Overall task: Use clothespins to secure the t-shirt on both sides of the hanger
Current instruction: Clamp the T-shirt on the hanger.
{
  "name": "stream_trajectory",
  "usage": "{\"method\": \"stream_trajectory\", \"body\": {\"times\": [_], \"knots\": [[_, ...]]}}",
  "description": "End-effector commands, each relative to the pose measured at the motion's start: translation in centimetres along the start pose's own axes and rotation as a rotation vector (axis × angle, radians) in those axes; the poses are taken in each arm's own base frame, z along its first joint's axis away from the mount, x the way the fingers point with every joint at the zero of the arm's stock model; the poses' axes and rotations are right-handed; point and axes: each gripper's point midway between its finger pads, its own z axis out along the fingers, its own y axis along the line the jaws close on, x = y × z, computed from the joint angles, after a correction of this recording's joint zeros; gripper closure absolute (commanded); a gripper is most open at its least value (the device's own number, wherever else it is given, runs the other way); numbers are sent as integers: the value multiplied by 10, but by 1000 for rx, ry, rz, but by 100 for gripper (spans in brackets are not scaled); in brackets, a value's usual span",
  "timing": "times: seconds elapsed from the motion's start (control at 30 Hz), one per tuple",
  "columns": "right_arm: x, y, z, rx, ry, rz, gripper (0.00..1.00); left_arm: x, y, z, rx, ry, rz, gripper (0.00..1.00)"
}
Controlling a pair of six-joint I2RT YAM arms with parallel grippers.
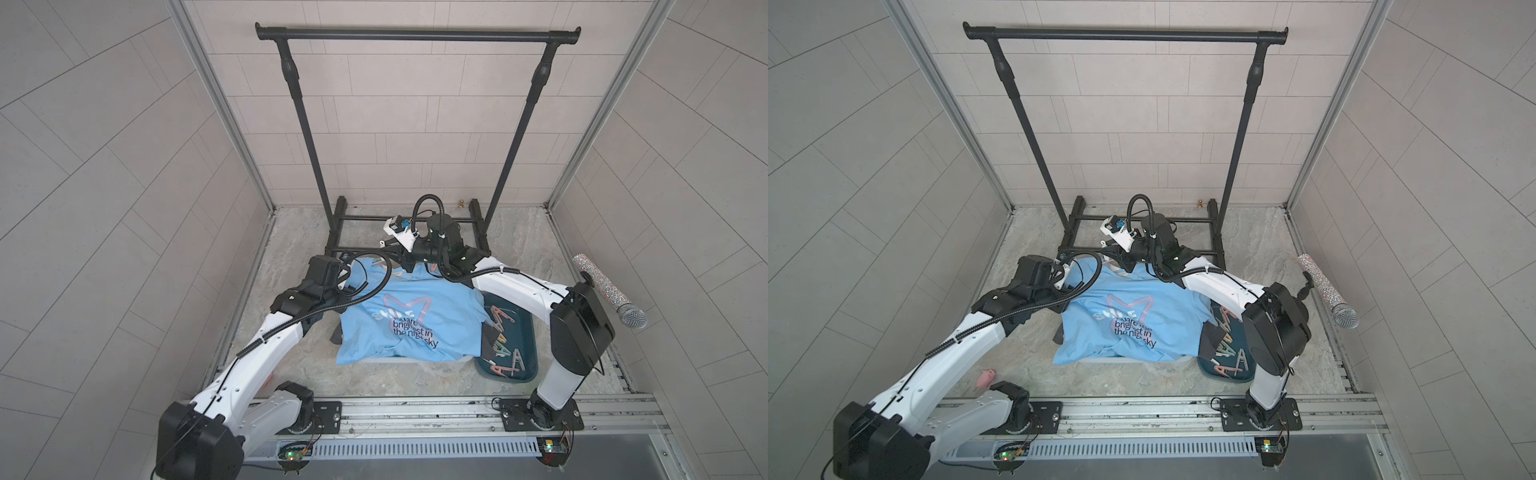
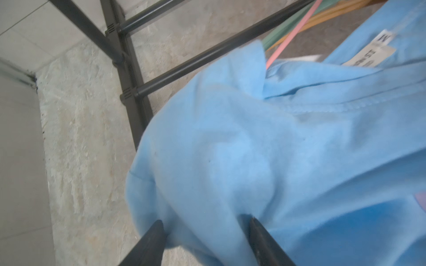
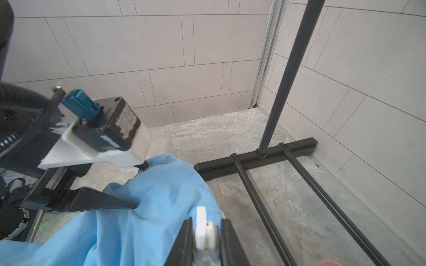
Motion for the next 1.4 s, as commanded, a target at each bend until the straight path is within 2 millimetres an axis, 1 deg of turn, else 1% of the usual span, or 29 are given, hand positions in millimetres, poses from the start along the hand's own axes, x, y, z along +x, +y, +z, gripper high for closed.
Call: {"method": "stream_trajectory", "body": {"times": [0.0, 0.2, 0.33, 0.53, 0.6, 0.7, 0.77, 0.93, 1.07, 1.23, 1.37], "knots": [[-17, 0, 5, -29, -67, -9, 100, 23, 10, -6, -65, 49, -65, 39], [-16, 7, 19, -115, -99, -10, 100, 31, 14, -1, -102, 58, -123, 39], [-11, 15, 30, -190, -126, -14, 100, 24, 15, 0, -102, 40, -142, 39], [6, 13, 50, -227, -83, -12, 100, 14, 9, -2, -60, -26, -202, 38], [11, 15, 54, -242, -72, -18, 100, 14, 7, -2, -50, -33, -205, 38], [19, 17, 59, -251, -55, -30, 100, 16, 10, -2, -67, -28, -200, 38], [22, 17, 62, -256, -52, -22, 100, 16, 10, -1, -71, -25, -193, 38], [37, 22, 67, -295, -19, -36, 100, 18, 9, 1, -64, -19, -191, 38], [51, 16, 72, -267, 11, -67, 100, 19, 9, 2, -65, -16, -189, 38], [68, 13, 75, -246, 61, -158, 100, 19, 8, 3, -61, -14, -189, 38], [75, 12, 75, -246, 82, -184, 100, 19, 7, 3, -56, -12, -190, 38]]}}
